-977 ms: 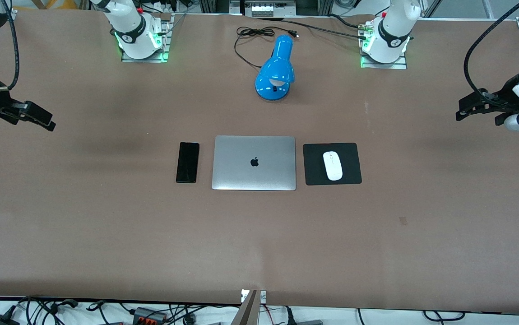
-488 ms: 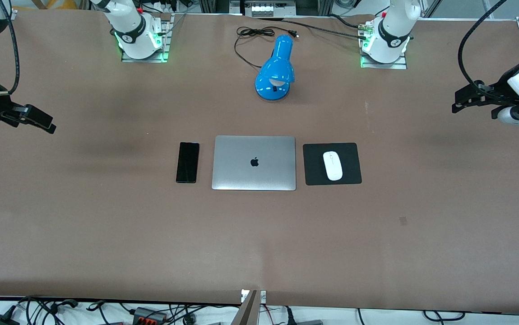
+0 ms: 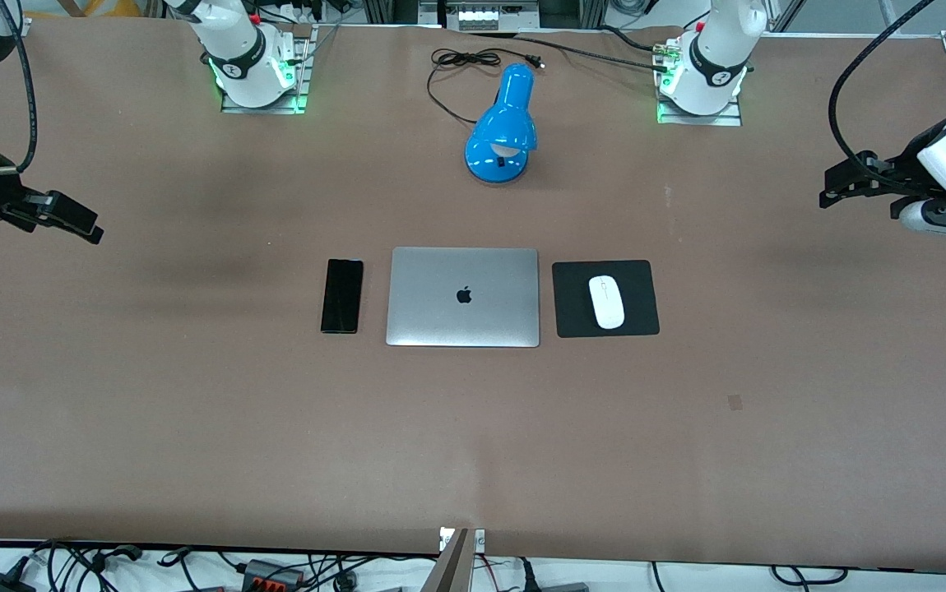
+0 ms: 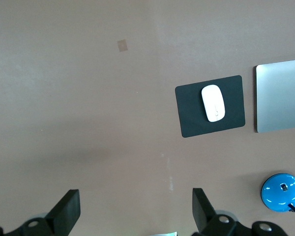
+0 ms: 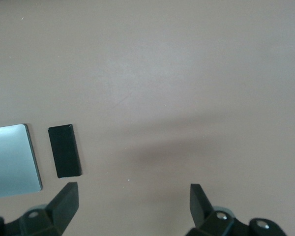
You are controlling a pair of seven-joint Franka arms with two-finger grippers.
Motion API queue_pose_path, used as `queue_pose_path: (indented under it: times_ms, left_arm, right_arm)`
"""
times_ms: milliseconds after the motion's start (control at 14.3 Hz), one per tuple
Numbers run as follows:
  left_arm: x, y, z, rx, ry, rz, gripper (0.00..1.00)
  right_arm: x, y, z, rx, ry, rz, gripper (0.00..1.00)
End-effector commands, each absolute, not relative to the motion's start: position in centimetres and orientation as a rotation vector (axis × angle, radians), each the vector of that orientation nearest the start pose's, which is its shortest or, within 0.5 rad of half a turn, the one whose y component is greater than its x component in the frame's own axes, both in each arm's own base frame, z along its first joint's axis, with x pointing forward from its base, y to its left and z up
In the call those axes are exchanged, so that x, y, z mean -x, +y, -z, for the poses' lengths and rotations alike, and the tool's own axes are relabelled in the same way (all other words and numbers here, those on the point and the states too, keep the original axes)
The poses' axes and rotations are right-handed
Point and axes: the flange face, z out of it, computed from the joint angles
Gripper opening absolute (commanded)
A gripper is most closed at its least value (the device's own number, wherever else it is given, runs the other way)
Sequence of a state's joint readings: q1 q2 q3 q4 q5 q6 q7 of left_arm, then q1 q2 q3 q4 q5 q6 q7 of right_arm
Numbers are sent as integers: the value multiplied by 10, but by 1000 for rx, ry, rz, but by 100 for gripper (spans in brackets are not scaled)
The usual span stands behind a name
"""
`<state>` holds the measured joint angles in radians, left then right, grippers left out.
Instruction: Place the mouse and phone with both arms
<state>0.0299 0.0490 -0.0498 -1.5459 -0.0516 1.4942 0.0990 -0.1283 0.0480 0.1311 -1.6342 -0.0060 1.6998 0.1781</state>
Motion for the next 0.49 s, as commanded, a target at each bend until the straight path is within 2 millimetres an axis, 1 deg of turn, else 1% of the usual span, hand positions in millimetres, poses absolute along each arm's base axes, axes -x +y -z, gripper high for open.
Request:
queue_pose_path:
  times_ms: [0, 419]
  left_arm:
    - [-562, -15, -609, 3174, 222, -160, 100]
    - [-562, -13, -609, 3176, 218, -160, 100]
  right_arm:
    - [-579, 2, -584, 3117, 234, 23, 100]
    - [-578, 2, -584, 3117, 232, 13, 100]
